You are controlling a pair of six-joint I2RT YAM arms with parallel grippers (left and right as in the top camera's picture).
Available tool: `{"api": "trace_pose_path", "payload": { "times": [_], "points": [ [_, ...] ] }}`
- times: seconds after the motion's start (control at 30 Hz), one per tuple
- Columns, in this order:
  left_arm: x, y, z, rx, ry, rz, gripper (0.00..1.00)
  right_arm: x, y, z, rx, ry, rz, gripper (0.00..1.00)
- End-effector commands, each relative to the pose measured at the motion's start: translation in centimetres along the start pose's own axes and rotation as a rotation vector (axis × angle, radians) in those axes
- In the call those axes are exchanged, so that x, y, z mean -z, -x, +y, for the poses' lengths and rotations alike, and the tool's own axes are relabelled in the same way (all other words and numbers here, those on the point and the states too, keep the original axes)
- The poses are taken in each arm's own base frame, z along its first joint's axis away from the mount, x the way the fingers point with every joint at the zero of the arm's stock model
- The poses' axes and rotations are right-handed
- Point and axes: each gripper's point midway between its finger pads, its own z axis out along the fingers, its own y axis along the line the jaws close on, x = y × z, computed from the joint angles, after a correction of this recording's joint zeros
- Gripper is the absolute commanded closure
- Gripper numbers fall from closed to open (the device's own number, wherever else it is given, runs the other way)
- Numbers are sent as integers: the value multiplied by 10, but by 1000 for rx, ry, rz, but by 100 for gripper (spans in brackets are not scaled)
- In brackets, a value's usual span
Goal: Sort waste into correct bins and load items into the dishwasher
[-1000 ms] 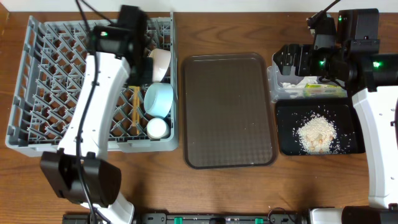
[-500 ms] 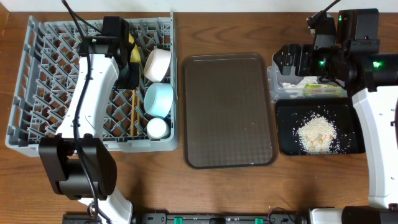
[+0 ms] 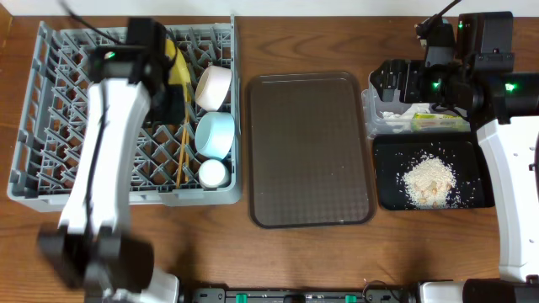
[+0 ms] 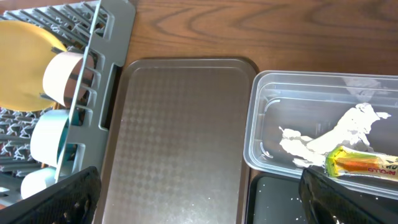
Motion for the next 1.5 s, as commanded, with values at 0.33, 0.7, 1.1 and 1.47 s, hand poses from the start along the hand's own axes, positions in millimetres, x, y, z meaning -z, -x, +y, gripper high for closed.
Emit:
{"api": "trace_pose_path", "payload": {
  "times": [0.33, 0.7, 1.1, 1.47],
  "points": [
    [194, -75, -9, 132, -310, -503, 16, 2, 2, 2, 7, 3, -6, 1],
    [213, -79, 1, 148, -294, -598, 10, 2, 2, 2, 7, 3, -6, 1],
    [213, -79, 1, 148, -294, -598, 9, 2, 2, 2, 7, 2, -6, 1],
    [213, -79, 1, 148, -294, -598, 9, -6, 3, -20, 133, -165, -64, 1]
  ]
}}
